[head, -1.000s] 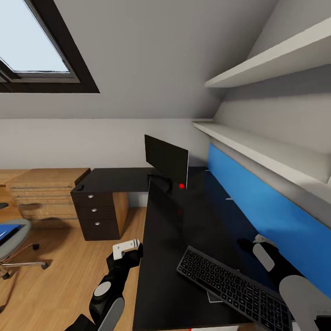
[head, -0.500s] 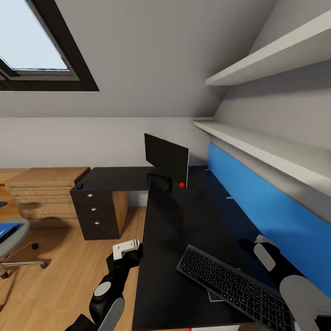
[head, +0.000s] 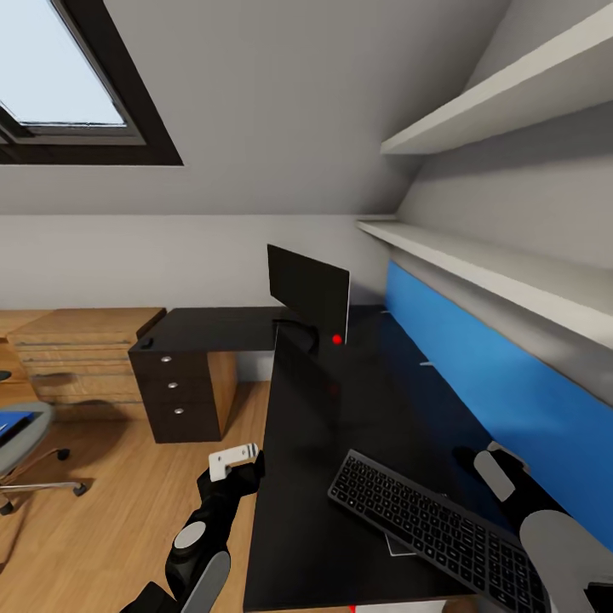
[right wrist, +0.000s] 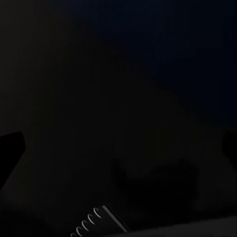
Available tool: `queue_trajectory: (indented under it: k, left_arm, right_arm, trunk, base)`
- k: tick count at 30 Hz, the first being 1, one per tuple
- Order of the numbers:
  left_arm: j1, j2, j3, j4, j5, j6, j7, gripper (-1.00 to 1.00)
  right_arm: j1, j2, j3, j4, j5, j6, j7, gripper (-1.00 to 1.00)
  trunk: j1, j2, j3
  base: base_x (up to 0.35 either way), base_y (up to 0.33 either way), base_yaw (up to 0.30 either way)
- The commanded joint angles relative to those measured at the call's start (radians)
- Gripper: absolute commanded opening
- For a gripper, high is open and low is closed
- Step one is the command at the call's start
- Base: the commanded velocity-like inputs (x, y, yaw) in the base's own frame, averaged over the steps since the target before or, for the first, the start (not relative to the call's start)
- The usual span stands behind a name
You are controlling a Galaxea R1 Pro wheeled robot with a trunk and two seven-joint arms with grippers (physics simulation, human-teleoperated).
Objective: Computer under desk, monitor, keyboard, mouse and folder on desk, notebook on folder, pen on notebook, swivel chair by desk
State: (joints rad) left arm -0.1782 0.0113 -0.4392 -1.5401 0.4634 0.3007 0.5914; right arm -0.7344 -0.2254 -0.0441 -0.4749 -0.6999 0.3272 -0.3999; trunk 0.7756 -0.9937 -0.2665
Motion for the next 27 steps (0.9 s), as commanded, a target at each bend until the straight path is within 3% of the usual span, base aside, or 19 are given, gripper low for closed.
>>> queue_trajectory:
  k: [1,27]
  left_arm:
    - [-0.001,0.001,-0.003,-0.002,0.006,0.003,0.008,1.0]
    - [-0.001,0.0,-0.003,0.0,0.007,0.003,0.008,1.0]
  right_arm:
    - [0.0,0.0,-0.001,-0.002,-0.007,0.004,-0.007,1.0]
    - [0.0,0.0,-0.002,-0.002,-0.006,0.006,-0.01,1.0]
  trunk:
    - [0.004,-0.008,-0.005]
    - [0.104,-0.19,-0.086]
  base:
    - [0.0,0.0,0.0]
    - [0.0,0.0,0.0]
